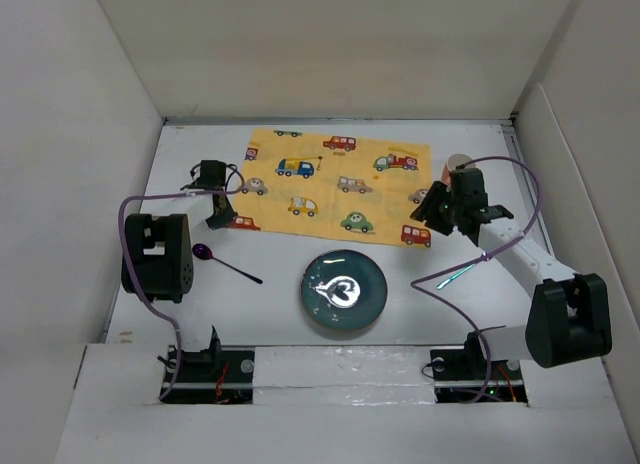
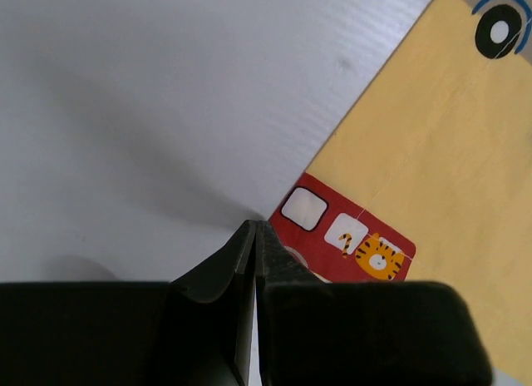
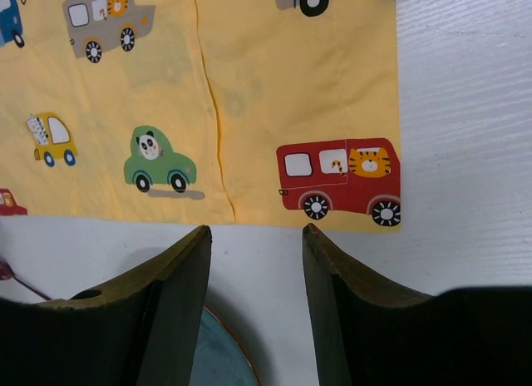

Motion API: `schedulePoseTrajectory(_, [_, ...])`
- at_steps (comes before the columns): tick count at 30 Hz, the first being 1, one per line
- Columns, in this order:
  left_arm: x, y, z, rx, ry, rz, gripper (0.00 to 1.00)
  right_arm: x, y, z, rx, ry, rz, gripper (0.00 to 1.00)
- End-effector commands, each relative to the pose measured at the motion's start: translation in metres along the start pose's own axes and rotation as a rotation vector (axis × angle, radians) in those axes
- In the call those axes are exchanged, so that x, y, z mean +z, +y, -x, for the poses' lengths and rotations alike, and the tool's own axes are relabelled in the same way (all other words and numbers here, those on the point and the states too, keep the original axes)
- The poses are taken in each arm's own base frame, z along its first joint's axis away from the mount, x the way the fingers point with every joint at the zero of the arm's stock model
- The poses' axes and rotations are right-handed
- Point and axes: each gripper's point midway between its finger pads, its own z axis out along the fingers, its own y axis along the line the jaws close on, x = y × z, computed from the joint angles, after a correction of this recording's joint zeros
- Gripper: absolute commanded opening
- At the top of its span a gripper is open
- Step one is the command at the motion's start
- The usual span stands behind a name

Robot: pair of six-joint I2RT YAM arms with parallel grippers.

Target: Set the dinner table for one person

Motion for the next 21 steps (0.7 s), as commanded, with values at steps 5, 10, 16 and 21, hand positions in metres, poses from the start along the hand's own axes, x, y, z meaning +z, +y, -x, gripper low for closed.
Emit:
schedulePoseTrajectory(5, [-0.036,0.006,-0.014,0.014,0.053,-0.017,0.00,0.004,0.003,0.015,0.009,-0.041,0.006,0.53])
schedulePoseTrajectory(10, [-0.060,0.008,-0.026,0.000,0.051,-0.069,0.00,0.007,-0.013,0.017,0.031,-0.048,-0.061,0.55])
schedulePoseTrajectory(16, [-0.074,0.006,-0.019,-0.031,0.006,-0.101,0.12,0.010,-0.019,0.019,0.052,-0.056,-0.082,0.57])
schedulePoseTrajectory(21, [-0.057,-0.018,0.003,-0.017,0.021,-0.143,0.52,0.011,-0.018,0.018,0.056,-0.048,-0.079,0.57])
